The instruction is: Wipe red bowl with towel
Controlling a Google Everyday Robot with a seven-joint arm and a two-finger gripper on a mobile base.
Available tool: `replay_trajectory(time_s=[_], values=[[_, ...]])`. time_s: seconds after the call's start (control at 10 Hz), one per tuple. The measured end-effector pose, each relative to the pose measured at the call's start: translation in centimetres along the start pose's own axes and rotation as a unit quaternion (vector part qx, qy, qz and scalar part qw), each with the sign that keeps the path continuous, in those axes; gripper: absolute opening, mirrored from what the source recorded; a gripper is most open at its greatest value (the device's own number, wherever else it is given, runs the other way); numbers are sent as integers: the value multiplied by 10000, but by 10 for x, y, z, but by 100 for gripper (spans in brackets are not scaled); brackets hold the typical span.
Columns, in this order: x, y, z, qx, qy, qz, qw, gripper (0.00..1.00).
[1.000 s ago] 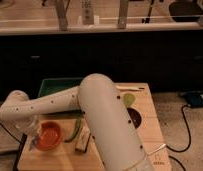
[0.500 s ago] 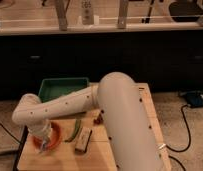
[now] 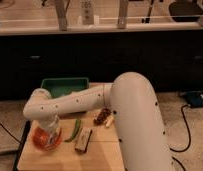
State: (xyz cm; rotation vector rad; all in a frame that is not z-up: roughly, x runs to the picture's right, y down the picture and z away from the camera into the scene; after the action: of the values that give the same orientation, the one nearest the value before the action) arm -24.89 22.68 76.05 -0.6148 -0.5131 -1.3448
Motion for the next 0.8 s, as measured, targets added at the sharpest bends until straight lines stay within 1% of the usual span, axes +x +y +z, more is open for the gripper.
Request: replay_trajectory(time_s=[0.1,0.2,0.4,0.8], values=[[1,-4,-1,4,7,-19,10000,0],[0,-48,-6,-43,-55,-392,9992,0],[-4,-56,-4,-123,-199,-621,9978,0],[-4,-56,-4,-135,-204,-621,9978,0]])
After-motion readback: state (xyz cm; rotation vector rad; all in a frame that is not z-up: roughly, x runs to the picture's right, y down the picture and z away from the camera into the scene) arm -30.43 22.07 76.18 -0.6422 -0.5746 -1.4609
